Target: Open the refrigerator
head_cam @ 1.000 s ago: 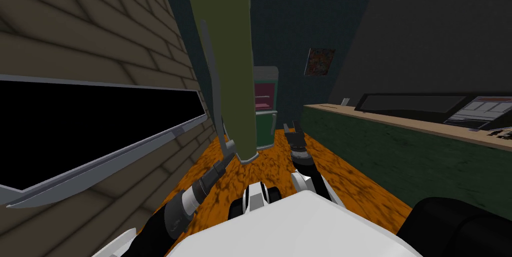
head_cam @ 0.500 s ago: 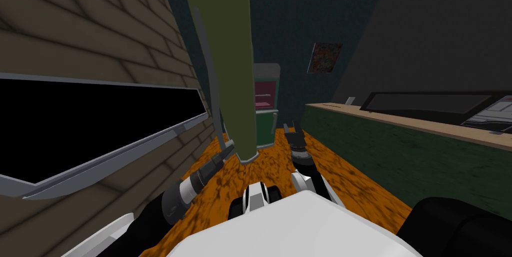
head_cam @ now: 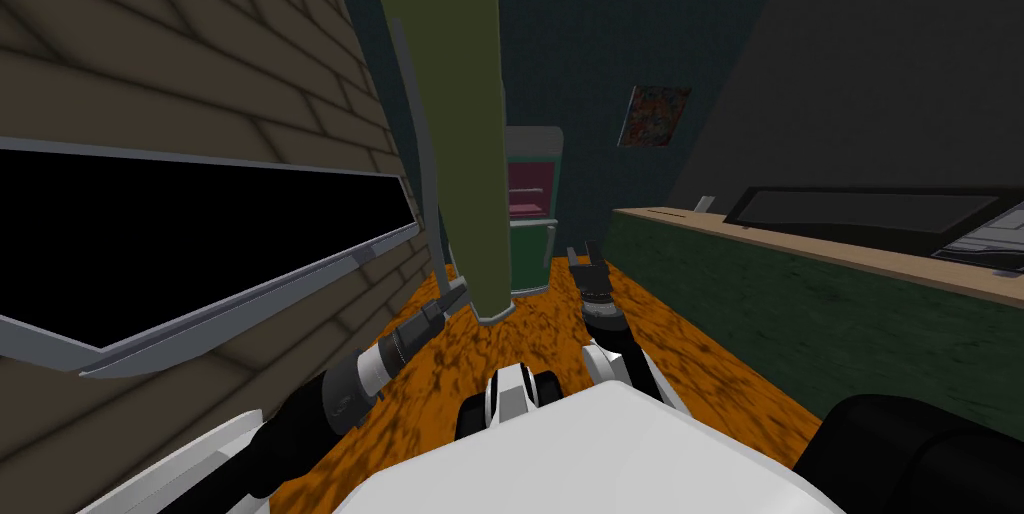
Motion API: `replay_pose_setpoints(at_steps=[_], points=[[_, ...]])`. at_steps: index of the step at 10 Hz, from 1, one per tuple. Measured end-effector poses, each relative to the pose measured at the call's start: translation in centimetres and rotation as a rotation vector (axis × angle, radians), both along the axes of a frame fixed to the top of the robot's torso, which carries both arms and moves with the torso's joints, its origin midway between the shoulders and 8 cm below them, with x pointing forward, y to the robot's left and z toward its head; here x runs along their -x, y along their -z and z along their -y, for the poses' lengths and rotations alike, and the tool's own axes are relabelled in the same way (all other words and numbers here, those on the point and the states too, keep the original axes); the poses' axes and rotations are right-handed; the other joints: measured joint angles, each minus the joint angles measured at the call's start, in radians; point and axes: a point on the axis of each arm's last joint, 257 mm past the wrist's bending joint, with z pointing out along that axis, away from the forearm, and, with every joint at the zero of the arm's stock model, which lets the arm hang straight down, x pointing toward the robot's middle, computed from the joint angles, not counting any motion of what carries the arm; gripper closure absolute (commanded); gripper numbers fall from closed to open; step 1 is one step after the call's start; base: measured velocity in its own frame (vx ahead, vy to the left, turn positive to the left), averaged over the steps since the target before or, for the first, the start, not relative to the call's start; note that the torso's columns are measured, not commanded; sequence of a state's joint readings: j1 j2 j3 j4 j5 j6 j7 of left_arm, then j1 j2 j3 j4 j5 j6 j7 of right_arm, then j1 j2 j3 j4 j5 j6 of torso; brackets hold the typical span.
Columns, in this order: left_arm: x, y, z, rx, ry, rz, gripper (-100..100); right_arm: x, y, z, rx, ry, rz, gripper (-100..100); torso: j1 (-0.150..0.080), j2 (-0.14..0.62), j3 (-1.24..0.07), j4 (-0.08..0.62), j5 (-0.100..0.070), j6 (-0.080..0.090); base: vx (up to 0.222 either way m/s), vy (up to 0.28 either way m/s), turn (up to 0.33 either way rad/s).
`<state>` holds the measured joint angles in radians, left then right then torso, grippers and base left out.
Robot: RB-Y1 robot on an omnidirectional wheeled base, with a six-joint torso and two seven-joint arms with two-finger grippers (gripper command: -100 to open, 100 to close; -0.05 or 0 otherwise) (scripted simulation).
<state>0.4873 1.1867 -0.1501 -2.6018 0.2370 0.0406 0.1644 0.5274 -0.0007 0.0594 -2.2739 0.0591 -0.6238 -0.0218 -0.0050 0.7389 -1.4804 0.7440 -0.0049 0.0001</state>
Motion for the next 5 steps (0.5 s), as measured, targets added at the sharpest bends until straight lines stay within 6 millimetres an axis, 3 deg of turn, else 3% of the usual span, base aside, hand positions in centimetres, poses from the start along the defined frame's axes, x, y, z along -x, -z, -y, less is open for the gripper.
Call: replay_pose_setpoints(at_steps=[5], points=[[-0.02, 0.34, -0.12, -0.003, -0.004, -0.009, 0, 0.0, 0.0, 0.0, 0.0, 0.0, 0.0, 0, 0.005, 0.0, 0.005, -0.005, 0.005, 0.0, 0.0, 0.0, 0.0]])
